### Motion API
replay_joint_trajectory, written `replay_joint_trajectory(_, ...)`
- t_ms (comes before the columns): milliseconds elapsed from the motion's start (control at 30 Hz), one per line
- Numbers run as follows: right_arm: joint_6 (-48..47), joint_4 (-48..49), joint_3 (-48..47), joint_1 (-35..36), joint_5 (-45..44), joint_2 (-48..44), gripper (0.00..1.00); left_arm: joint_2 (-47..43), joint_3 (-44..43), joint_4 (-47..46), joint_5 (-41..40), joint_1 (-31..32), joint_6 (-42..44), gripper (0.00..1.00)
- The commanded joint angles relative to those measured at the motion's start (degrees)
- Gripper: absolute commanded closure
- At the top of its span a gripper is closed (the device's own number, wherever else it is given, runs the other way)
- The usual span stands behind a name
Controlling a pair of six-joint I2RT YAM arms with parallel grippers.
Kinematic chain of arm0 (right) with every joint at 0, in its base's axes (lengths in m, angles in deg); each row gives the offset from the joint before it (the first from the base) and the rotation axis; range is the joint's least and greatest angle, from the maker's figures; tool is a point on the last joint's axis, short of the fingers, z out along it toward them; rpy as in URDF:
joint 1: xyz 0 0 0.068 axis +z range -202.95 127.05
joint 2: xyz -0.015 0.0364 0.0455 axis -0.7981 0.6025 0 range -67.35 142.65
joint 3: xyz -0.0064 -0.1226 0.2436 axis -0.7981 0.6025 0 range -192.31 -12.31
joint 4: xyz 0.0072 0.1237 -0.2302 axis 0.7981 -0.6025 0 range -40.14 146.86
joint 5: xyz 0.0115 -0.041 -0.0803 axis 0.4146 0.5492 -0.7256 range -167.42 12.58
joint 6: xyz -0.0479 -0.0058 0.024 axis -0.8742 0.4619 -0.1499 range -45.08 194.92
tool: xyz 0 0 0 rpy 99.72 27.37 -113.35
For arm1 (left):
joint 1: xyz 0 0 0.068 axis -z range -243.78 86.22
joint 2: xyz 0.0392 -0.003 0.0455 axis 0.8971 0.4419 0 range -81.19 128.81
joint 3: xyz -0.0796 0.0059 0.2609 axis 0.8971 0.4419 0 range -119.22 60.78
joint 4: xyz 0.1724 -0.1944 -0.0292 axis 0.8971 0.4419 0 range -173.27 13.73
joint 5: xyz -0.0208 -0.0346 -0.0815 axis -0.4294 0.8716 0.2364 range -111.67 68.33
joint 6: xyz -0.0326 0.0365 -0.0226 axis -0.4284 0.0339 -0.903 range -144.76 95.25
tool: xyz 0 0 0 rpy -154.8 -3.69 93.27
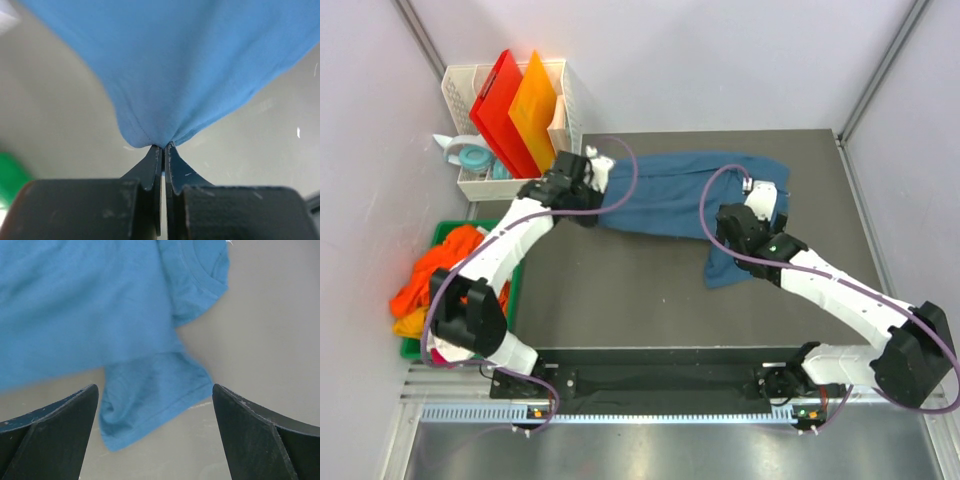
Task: Fold and stack the t-shirts
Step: Flatten out the tshirt
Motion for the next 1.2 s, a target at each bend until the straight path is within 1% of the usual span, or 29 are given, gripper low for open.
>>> replay_joint_trajectory(0,0.62,0.74,1.86,-0.68,0.22,-1.25,0.05,-2.64,-5.74,3.10,-0.99,-5.54,2.12,1.00)
replay_joint_trajectory(67,1.15,0.65,2.38,-0.86,0.57,-0.98,0.05,-2.37,-6.96,3.28,-1.77,-6.96,2.04,1.00)
replay_joint_trajectory(333,3.35,0.91,4.14,-2.44,2.41,-1.77,0.06,-1.93,-10.04,2.32,-5.38,-16.01,1.16,1.00)
replay_joint_trajectory(400,3.70,1.17,4.67,-2.79,2.77,-2.03,0.06,-1.76,-10.92,1.35,-8.10,-18.46,-0.07,1.00)
replay_joint_trajectory(500,3.79,2.67,5.55,-2.88,4.34,-1.60,0.06,-1.84,-12.42,0.56,-8.20,-21.37,-2.09,1.00)
replay_joint_trajectory(600,3.96,6.00,7.30,-2.97,9.17,0.86,0.11,-2.11,-13.38,-1.02,-7.15,-21.73,-2.62,1.00)
replay_joint_trajectory(633,4.14,7.05,7.57,-2.88,12.06,1.82,0.11,-2.28,-13.39,-1.63,-6.71,-21.82,-2.62,1.00)
replay_joint_trajectory(733,4.58,9.25,8.10,-0.25,14.89,5.69,0.12,-1.94,-14.87,-1.47,-6.44,-21.65,-2.62,1.00)
replay_joint_trajectory(867,3.88,10.84,7.05,5.63,16.65,10.87,0.12,-1.14,-15.67,-0.85,-6.61,-21.65,-2.10,1.00)
replay_joint_trajectory(967,3.70,11.63,5.55,9.32,17.10,12.81,0.13,-1.49,-14.79,-1.11,-6.61,-21.73,-1.83,1.00)
replay_joint_trajectory(1067,4.31,12.25,4.85,11.79,16.83,12.82,0.13,-1.84,-13.92,-1.46,-6.53,-21.73,-1.48,1.00)
replay_joint_trajectory(1167,5.01,13.13,4.85,12.68,17.62,13.34,0.13,-2.02,-13.39,-1.55,-6.53,-21.73,-1.39,1.00)
